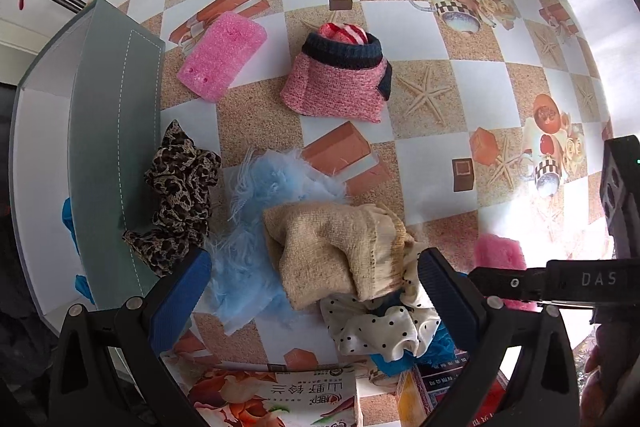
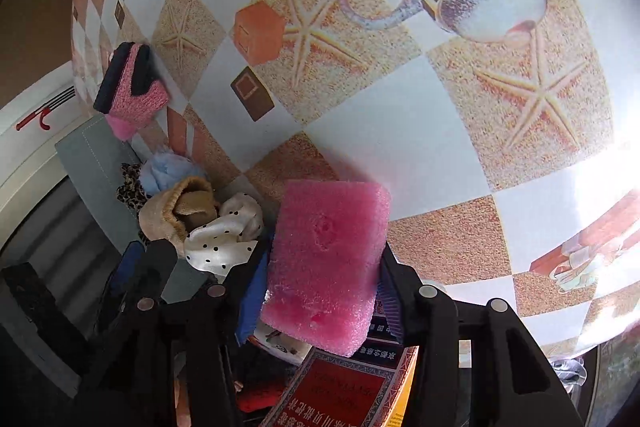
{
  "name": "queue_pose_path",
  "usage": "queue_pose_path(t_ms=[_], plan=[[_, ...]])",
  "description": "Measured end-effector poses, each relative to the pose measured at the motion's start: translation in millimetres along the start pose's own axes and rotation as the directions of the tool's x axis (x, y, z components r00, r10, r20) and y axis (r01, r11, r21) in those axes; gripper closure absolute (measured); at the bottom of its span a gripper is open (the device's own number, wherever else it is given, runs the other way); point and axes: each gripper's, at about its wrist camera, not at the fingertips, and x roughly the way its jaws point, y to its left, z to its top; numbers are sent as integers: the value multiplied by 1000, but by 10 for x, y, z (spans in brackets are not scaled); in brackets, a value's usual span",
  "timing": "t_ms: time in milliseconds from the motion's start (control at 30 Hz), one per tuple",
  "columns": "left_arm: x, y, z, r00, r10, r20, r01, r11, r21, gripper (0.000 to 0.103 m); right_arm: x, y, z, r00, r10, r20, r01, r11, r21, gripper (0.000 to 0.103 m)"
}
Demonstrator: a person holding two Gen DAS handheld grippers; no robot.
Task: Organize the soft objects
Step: 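Grasp the pink foam sponge with the right tool while the left tool grasps the beige knit hat, then carry the pink sponge and beige hat with both tools over the white box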
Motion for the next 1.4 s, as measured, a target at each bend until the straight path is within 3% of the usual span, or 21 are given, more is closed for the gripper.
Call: queue_pose_path(t_ms=[100,167,233,300,333,567,733,933,1200,1400], plan=[[93,-66,49,1000,11,-21,-11,1000,13,5,-195,-70,-67,999,-15,53,17,999,-39,51],[140,-71,79,999,11,-44,-10,1000,6,21,-301,-127,-107,997,-14,81,18,999,-50,51],[174,-53,87,997,-30,-75,30,1000,0,55,-377,-139,-196,994,-11,113,19,998,-67,51],[138,-22,59,996,-67,-65,68,998,2,71,-499,-179,-226,989,-20,147,34,995,-91,51],[91,-7,35,996,-79,-44,79,997,9,73,-555,-210,-252,986,-29,167,47,993,-105,51],[-376,139,-163,984,-116,138,113,993,28,73,-730,5,-479,959,-73,275,121,979,-163,51],[-678,67,-295,970,-118,215,101,991,90,73,-863,-39,-683,940,-82,332,153,969,-194,51],[-839,-57,-620,963,-140,231,99,979,179,73,-847,38,-954,911,-108,398,210,953,-221,51],[-933,-100,-1288,962,-157,223,87,951,296,73,-901,-118,-1575,876,-148,459,277,933,-228,51],[-993,-48,-1747,959,-185,216,96,925,368,73,-773,-280,-2136,875,-187,446,315,921,-231,51]])
